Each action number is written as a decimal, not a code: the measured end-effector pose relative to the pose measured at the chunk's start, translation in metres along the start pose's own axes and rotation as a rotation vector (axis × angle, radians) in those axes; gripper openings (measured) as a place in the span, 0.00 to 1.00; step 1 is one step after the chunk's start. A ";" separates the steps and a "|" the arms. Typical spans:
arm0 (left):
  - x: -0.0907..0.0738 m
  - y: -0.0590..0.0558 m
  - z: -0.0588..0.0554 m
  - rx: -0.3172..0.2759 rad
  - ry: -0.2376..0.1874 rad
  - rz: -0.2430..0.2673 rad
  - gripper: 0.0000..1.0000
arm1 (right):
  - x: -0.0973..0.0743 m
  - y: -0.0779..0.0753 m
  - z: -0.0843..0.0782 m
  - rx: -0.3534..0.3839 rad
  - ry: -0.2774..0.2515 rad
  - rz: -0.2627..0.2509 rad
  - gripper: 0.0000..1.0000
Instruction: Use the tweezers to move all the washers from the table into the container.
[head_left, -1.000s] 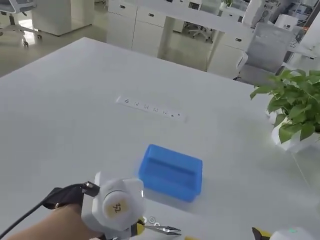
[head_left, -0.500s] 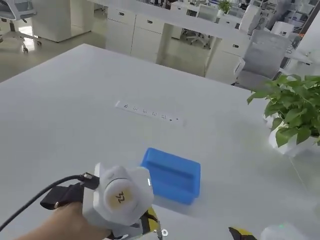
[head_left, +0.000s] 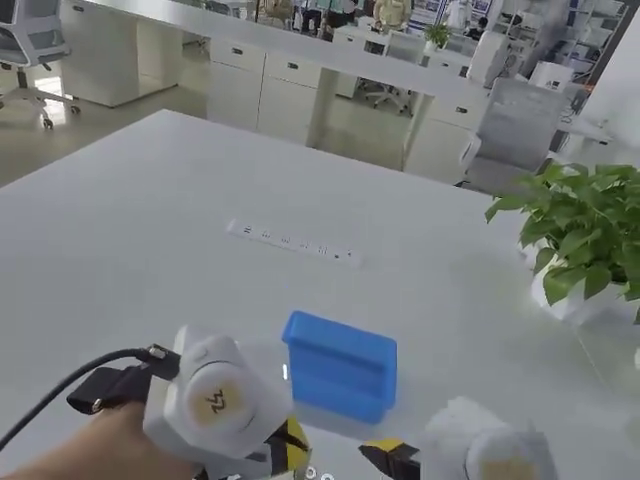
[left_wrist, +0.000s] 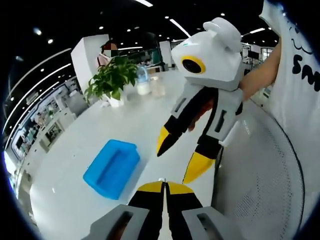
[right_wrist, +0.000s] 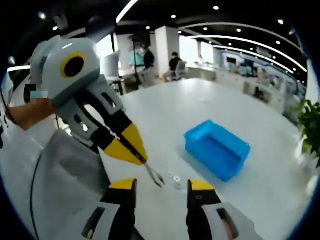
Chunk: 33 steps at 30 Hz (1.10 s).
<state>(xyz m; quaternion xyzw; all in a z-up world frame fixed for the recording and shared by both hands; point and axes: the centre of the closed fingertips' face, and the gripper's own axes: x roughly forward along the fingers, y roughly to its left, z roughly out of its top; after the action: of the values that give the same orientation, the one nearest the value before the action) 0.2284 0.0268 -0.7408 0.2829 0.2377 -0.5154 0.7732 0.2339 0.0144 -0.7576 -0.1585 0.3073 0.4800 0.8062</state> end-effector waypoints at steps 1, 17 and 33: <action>-0.001 -0.001 0.000 0.010 0.001 -0.006 0.00 | 0.003 0.003 0.003 -0.024 0.007 0.030 0.34; -0.002 -0.011 -0.012 0.113 0.060 -0.102 0.00 | 0.042 0.026 -0.009 -0.184 0.149 0.176 0.17; -0.007 -0.023 -0.016 0.176 0.099 -0.154 0.00 | 0.053 0.044 -0.019 -0.249 0.192 0.228 0.06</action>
<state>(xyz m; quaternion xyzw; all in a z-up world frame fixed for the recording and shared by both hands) 0.2029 0.0356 -0.7524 0.3555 0.2505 -0.5774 0.6910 0.2075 0.0611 -0.8046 -0.2662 0.3368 0.5853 0.6878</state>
